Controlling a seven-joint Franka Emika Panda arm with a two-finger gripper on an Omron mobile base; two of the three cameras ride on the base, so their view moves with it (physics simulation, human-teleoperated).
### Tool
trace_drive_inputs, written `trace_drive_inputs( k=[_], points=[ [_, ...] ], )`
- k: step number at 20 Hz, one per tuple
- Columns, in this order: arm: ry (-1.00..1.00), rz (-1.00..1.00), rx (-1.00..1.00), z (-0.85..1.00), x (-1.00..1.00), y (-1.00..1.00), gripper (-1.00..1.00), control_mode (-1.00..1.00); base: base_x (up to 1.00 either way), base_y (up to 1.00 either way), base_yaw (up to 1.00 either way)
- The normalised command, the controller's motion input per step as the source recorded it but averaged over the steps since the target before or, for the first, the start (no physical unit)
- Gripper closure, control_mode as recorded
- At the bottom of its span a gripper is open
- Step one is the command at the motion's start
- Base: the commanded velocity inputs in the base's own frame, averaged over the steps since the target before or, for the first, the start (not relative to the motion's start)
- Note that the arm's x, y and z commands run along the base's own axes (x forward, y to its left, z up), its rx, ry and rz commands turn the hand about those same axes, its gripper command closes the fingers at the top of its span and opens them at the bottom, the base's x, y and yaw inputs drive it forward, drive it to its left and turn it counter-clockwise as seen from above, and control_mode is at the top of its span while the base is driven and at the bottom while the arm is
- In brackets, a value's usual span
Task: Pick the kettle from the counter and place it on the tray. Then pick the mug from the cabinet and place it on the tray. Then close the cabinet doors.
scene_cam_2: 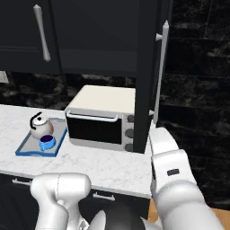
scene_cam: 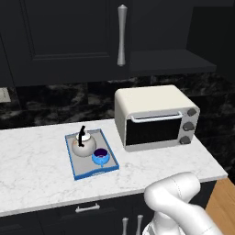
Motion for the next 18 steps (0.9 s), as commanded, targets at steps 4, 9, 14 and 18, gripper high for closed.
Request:
trace_drive_inputs(
  k=[4,9,14,18],
  points=[
    [0.00,-0.19,0.00,-0.42,0.95,-0.89,1.00,-1.00,0.00,0.00,0.00],
    [0.00,-0.06,-0.01,-0.04,0.71,-0.69,1.00,-1.00,0.00,0.00,0.00],
    [-0.04,0.00,0.00,0.26,0.65,-0.08,1.00,-1.00,0.00,0.00,0.00],
    [-0.16,0.03,0.06,0.85,0.18,0.00,1.00,-1.00,0.00,0.00,0.00]
  ],
)
